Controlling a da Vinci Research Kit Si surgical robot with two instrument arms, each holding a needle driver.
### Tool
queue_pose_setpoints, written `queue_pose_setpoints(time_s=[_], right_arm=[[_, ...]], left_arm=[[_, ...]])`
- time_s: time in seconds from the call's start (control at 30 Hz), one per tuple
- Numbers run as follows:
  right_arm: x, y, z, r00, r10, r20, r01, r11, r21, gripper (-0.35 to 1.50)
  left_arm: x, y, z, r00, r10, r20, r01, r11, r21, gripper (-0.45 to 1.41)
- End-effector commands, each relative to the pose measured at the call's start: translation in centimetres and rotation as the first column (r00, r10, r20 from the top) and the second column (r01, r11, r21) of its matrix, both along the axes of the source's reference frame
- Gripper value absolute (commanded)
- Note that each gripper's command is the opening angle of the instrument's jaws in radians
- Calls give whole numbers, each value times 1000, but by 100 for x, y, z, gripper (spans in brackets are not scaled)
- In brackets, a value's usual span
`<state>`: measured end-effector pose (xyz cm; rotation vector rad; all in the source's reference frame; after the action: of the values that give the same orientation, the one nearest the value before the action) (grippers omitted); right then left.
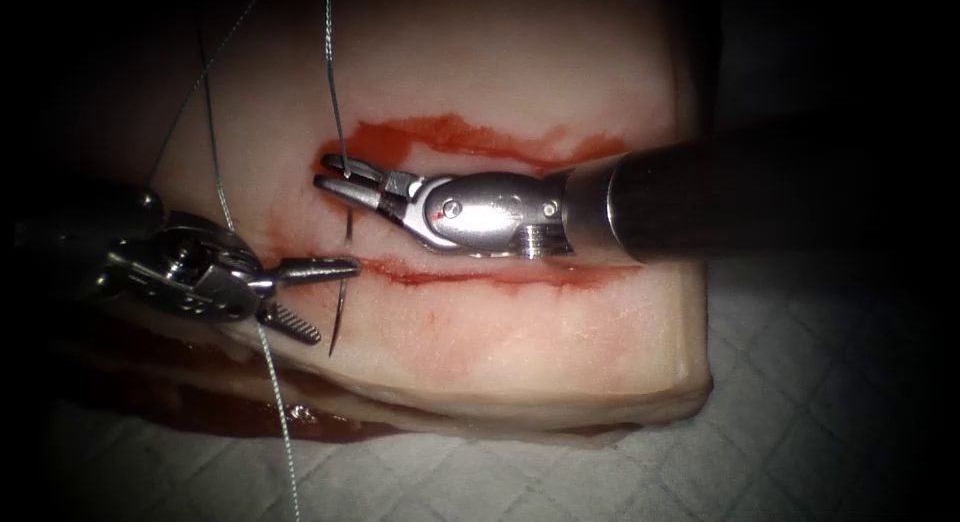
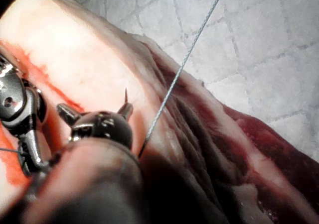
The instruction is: Wound Closure
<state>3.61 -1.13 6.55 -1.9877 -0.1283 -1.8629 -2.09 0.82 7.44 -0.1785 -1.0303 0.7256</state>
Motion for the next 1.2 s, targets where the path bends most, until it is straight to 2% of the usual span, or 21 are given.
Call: queue_pose_setpoints(time_s=[0.03,0.3,0.6,0.67,0.77,0.8,0.83,0.87,0.9,1.0,1.07,1.1,1.13,1.17,1.2], right_arm=[[9,2,4,1000,0,-3,0,1000,-2,-35],[10,1,3,1000,1,-2,-1,1000,-2,-35],[11,1,3,1000,2,-5,-2,1000,-2,-35],[11,1,2,1000,6,-6,-6,1000,-2,-35],[11,1,2,1000,11,-7,-11,1000,-2,-35],[10,1,2,1000,10,-7,-10,1000,-2,-35],[10,1,2,1000,10,-7,-10,1000,-2,-35],[10,1,3,1000,10,-8,-10,1000,-2,-35],[11,0,2,1000,10,-8,-10,1000,-3,-35],[13,-2,-1,1000,19,-14,-19,1000,-21,-35],[15,-3,-4,999,41,-8,-41,997,-66,-3],[15,-4,-5,999,46,-10,-47,995,-84,24],[16,-7,-9,998,68,-2,-67,989,-128,89],[18,-11,-12,997,75,-1,-75,987,-139,121],[20,-13,-14,997,79,8,-77,984,-161,128]], left_arm=[[-6,0,6,1000,5,-1,-5,1000,-7,52],[-9,-5,21,999,24,-24,-25,999,-30,39],[-20,-13,30,999,37,-18,-37,999,-34,37],[-22,-15,33,1000,4,-31,-3,1000,17,34],[-22,-16,37,999,-38,-5,38,998,53,32],[-21,-16,37,999,-48,4,48,997,61,24],[-20,-16,38,998,-57,7,57,996,75,-3],[-19,-16,38,998,-70,2,70,993,100,-20],[-16,-15,38,998,-70,3,69,991,112,-45],[-14,-10,34,998,-64,7,62,991,118,-45],[-15,-12,32,998,-57,11,56,991,120,-45],[-15,-13,32,999,-48,16,46,991,123,-45],[-16,-17,34,999,-37,23,33,991,132,-45],[-16,-21,37,999,-30,28,25,987,159,-45],[-16,-23,38,999,-34,27,28,982,189,-45]])
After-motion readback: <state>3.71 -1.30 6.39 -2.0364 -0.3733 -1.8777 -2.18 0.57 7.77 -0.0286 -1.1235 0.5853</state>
